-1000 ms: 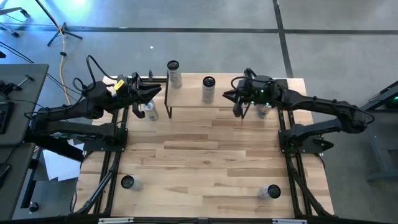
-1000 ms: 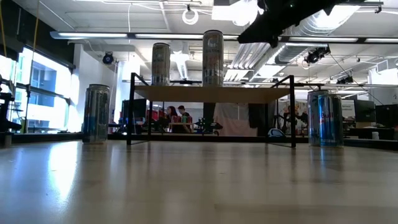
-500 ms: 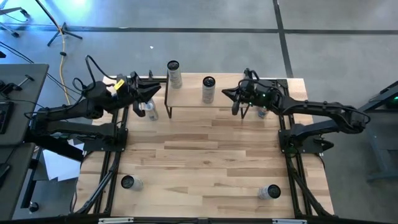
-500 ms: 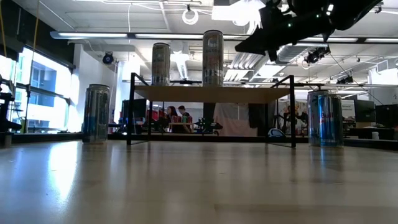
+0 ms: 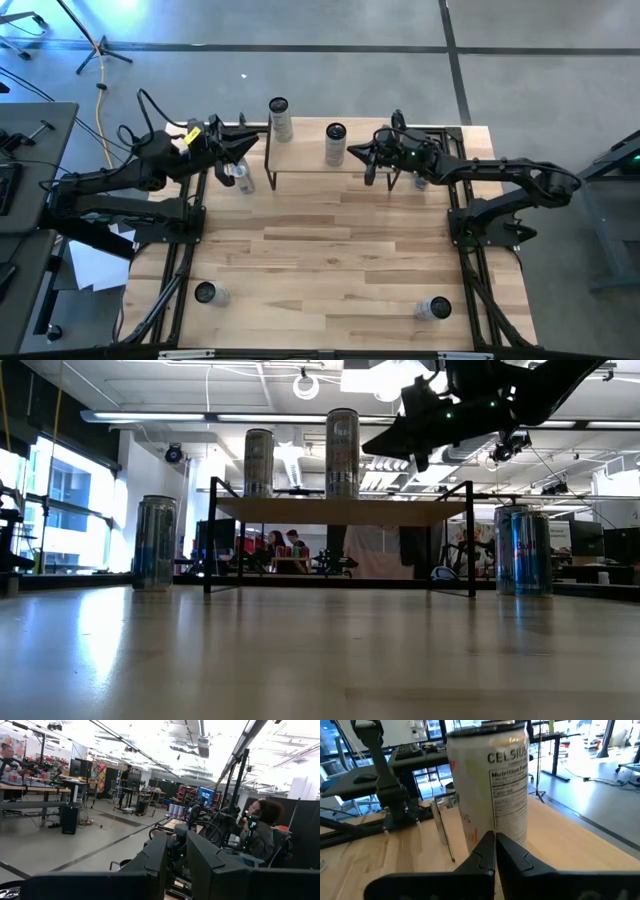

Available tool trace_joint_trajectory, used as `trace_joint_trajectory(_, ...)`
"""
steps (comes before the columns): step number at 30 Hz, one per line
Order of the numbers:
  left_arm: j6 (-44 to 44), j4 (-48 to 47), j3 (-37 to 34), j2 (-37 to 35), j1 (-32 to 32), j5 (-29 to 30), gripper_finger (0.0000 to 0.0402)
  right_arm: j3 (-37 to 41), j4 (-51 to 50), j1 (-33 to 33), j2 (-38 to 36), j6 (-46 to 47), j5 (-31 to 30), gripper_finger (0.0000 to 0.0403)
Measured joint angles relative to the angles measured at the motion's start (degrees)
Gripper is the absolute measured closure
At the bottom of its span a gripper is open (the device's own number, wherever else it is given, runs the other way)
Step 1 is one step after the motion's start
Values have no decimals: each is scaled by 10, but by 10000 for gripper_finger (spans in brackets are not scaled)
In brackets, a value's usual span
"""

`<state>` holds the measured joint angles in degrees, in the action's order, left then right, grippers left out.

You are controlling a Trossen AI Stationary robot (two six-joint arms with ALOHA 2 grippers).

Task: Place canned beverage on shelf
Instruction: Put the bottom right black soda can on the shelf

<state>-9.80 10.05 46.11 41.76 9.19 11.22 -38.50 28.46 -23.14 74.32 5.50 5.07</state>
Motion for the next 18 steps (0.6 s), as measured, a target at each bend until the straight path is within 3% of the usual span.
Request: trace_joint_trajectory(18, -1, -17, 0, 0, 0, 17, 353, 0, 27, 0, 0, 20, 1, 403)
